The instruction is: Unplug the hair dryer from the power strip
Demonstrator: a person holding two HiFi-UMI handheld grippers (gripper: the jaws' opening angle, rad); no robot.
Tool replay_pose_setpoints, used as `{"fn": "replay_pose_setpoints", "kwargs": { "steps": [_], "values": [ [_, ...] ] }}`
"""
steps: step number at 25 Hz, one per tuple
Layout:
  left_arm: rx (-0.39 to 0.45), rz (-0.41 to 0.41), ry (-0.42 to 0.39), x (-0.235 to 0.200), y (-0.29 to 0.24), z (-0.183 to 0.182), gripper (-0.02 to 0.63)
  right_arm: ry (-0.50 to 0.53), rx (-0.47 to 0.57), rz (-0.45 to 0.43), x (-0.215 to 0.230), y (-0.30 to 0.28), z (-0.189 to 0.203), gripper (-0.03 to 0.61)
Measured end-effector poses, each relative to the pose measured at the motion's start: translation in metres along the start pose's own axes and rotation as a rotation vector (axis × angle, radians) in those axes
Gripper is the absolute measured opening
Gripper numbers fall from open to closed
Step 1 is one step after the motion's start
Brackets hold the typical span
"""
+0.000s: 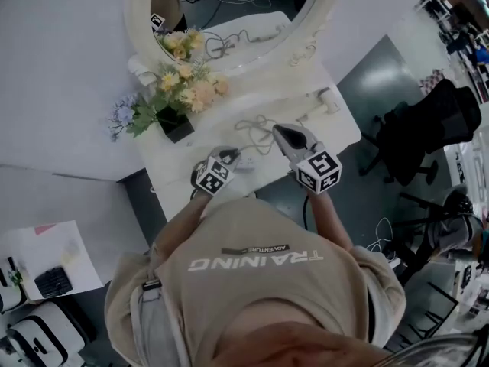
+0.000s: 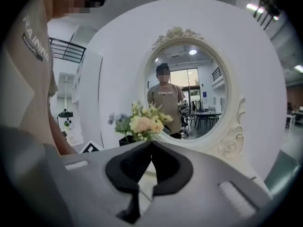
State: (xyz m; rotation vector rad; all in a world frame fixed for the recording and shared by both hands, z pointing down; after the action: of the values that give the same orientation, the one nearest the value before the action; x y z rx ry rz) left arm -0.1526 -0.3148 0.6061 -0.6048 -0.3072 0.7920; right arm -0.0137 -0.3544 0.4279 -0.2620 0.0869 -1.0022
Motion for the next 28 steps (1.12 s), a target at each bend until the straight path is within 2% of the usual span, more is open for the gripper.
{"fn": "replay_pose_setpoints", "kwargs": {
  "steps": [8, 14, 24, 28],
  "values": [
    [0.005, 0.000, -0.042, -0.007, 0.006, -0.021, 0.048, -0.010, 0.149, 0.025, 0.009, 0.006, -0.044, 0.003],
    [0.027, -0.016, -0.034, -0.011, 0.008, -0.025, 0.048, -0.007, 0.275, 0.038, 0.013, 0.011, -0.065, 0.003],
    [0.055, -0.046, 0.017, -0.013, 0.012, -0.017, 0.048, -0.009, 0.252, 0.030, 0.009, 0.005, -0.053, 0.003],
    [0.045, -0.047, 0.007, -0.010, 0.010, -0.014, 0.048, -0.004, 0.247, 0.046, 0.012, 0.008, -0.049, 0.003]
  ]
}}
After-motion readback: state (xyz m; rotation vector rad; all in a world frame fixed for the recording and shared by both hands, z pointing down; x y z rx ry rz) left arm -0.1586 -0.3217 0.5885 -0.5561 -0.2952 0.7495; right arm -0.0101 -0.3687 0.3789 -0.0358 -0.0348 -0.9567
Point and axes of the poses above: the fingertips, and each gripper's own axes: y backward along the fingers, x to its right, z out of its underside, the point moved 5 cm from there along y, backward along the fingers
